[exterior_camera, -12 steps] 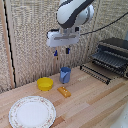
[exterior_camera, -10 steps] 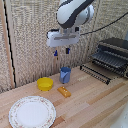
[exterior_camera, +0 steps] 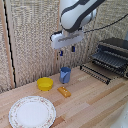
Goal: Position your gripper near the tray handle while precisely lining it up. Firmly yet gently grip the handle, ensuring a strong hold. Slide the tray into the oven in a steady manner until it's entirely inside. Relinquish the handle as it sits within the oven and extract your gripper with care.
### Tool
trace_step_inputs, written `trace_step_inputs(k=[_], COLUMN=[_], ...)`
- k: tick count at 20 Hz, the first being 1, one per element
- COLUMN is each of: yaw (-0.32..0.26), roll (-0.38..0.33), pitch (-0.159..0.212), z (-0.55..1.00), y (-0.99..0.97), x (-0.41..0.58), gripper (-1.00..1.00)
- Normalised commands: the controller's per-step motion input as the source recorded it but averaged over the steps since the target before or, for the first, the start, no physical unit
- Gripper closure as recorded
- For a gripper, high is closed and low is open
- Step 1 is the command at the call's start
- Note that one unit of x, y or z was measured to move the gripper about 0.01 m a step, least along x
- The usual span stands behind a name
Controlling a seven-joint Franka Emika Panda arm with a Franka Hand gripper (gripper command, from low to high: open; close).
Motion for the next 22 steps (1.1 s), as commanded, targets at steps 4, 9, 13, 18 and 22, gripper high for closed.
trace_step_inputs(k=[4,9,13,18,22], yaw=[0.099,0.09,0.084,0.096,0.124], roll=[-0.312,-0.305,-0.311,-0.298,-0.306], pitch=[-0.026,-0.031,-0.021,-0.003,0.0], z=[0.0,0.0,0.0,-0.08,-0.07], y=[-0.35,-0.4,-0.38,-0.35,-0.25], x=[0.0,0.0,0.0,0.067,0.06], gripper=[-1.0,-1.0,-1.0,-1.0,-1.0])
